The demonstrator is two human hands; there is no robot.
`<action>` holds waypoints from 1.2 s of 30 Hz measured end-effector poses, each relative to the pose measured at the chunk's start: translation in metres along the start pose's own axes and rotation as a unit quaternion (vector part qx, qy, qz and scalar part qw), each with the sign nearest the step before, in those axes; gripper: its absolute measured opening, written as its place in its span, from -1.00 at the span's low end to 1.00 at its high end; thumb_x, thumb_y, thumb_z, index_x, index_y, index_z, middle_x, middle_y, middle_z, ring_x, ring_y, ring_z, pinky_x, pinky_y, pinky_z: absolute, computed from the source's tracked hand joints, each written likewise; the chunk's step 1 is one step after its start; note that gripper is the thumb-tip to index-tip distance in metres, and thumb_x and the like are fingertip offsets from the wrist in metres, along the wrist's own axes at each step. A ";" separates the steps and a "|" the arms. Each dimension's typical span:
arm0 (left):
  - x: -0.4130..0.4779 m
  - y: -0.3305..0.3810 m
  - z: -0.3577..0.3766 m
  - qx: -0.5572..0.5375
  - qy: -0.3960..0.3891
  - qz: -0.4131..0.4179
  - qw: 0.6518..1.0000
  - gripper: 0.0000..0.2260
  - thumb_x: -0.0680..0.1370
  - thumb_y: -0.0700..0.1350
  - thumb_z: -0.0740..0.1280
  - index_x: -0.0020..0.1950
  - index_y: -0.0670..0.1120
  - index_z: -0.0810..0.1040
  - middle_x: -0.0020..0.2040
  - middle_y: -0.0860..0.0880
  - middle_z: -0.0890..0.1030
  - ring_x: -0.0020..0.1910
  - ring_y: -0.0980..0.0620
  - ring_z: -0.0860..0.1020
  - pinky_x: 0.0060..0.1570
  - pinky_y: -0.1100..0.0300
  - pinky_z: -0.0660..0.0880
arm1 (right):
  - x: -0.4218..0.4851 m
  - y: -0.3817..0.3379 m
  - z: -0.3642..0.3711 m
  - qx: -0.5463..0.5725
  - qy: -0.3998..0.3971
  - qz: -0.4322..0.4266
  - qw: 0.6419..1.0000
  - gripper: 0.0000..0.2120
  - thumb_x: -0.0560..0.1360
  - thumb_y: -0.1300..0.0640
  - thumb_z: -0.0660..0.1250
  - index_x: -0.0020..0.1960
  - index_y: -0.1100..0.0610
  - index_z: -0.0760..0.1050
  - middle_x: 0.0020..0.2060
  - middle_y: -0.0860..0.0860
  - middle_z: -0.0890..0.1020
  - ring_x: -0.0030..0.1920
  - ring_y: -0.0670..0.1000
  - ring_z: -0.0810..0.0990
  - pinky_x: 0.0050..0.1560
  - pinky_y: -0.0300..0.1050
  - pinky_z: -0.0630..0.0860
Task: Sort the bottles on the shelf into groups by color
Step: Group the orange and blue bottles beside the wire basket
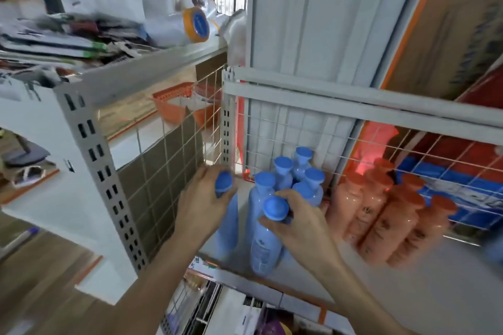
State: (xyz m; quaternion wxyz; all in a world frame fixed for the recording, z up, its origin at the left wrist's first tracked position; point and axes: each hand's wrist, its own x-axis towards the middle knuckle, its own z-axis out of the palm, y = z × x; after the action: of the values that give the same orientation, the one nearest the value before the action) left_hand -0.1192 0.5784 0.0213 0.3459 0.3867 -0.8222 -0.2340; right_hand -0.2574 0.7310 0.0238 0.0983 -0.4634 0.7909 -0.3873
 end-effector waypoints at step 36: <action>-0.010 0.004 0.021 -0.041 -0.073 0.053 0.995 -0.50 0.55 -0.05 0.36 0.46 0.13 0.31 0.35 0.05 0.33 0.30 0.03 0.42 0.15 0.22 0.33 | -0.002 0.021 0.011 -0.189 0.058 -0.062 0.978 -0.48 0.49 -0.21 0.33 0.36 -0.01 0.37 0.18 -0.09 0.58 0.18 0.04 0.53 -0.03 -0.03 0.55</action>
State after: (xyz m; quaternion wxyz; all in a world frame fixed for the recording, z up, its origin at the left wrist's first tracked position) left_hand -0.1319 0.5914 0.0066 0.3125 0.3101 -0.8541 -0.2769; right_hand -0.2645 0.7322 0.0013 -0.0614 -0.4986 0.8238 -0.2626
